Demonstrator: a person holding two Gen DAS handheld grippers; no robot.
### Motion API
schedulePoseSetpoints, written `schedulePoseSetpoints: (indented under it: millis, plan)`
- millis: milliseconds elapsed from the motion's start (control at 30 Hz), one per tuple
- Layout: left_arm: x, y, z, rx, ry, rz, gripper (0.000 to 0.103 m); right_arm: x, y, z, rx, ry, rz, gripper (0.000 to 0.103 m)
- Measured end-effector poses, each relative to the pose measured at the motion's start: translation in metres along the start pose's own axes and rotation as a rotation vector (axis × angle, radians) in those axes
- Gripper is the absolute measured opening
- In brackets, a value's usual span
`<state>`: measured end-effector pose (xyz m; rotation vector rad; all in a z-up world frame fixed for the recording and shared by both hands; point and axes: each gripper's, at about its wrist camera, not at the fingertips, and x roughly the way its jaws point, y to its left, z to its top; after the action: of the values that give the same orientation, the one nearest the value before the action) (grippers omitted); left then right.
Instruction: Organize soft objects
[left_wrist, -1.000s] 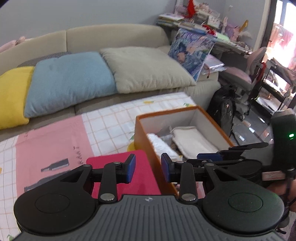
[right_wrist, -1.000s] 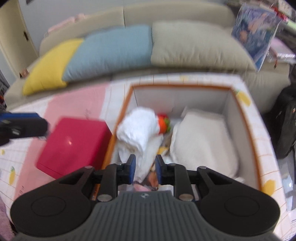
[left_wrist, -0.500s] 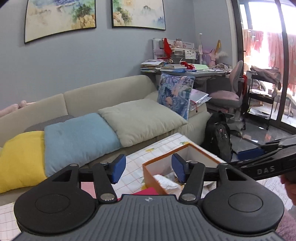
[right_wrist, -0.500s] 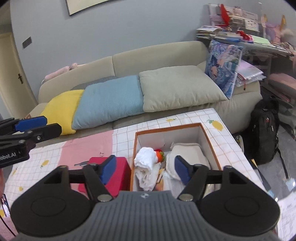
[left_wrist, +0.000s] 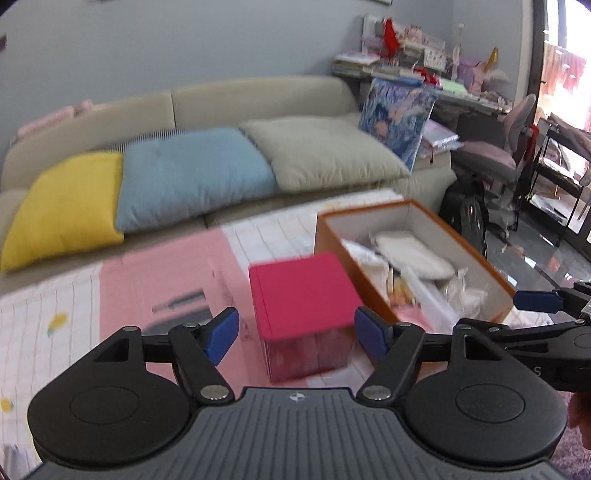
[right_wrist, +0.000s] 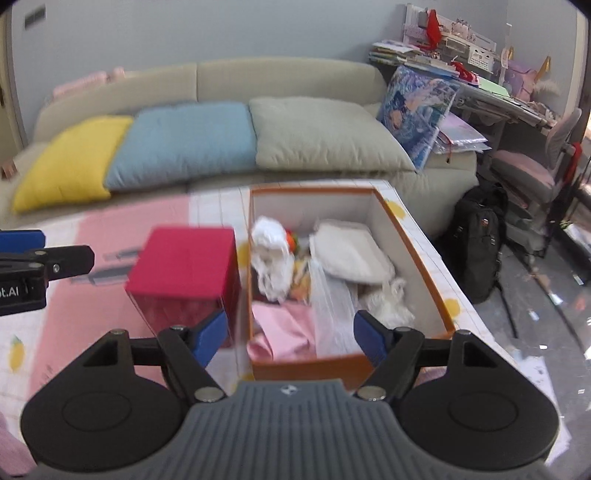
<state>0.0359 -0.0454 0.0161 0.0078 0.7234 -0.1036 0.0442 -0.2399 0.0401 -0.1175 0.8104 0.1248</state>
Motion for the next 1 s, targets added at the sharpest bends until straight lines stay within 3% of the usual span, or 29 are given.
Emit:
schedulePoseSetpoints:
  millis: [367, 467, 1000]
  plan:
    - [0.020, 0.001, -0.027, -0.019, 0.149, 0.042, 0.087, 0.010, -0.001, -0.018, 0.037, 0.091, -0.024, 0.075]
    - [0.020, 0.002, -0.031, -0.021, 0.161, 0.054, 0.087, 0.013, -0.002, -0.019, 0.047, 0.107, -0.019, 0.085]
    - [0.019, 0.000, -0.031, -0.026, 0.173, 0.059, 0.087, 0.013, 0.005, -0.019, 0.018, 0.100, 0.017, 0.085]
